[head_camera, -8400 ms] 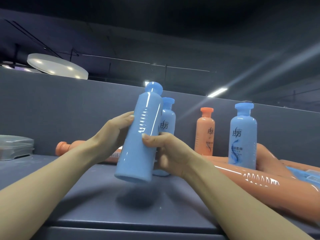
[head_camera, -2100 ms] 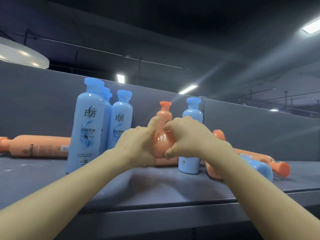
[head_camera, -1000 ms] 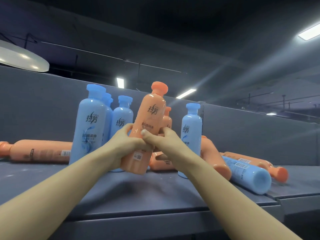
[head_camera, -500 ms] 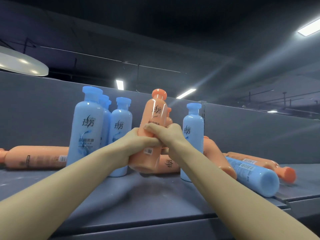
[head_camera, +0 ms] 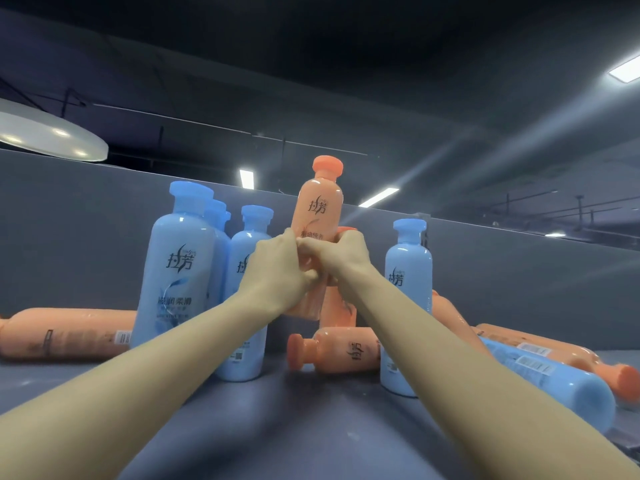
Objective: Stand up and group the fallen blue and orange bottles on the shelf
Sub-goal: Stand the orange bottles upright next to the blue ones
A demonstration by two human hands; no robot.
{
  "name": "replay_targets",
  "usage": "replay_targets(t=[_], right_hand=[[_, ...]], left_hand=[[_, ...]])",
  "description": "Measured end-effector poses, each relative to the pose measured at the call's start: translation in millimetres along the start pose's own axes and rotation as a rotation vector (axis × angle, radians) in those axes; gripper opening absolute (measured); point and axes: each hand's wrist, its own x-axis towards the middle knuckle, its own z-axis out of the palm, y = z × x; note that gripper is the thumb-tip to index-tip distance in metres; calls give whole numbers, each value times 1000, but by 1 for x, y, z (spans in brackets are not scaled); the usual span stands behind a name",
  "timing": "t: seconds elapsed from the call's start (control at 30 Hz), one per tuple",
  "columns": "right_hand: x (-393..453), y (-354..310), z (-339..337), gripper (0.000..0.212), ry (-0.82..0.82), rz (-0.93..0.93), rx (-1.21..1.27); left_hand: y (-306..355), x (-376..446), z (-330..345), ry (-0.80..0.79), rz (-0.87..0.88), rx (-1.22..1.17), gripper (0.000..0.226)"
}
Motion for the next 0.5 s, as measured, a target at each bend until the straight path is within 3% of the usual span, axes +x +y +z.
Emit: replay_targets(t=[0.1,0.2,0.4,0.5], right_hand=[[11,7,4,28,-5,-11,-19],[15,14,10,30,-12,-15,-38],[17,36,24,38,-10,-59,-92],[20,42,25,24,-37,-49,-101]], left_hand=[[-4,3,6,-20,19,83,26],[-6,4,11,-66,9,142,24],[-8,6,22,-231,-36,223,59],[-11,3,23,-296,-31,238,46]])
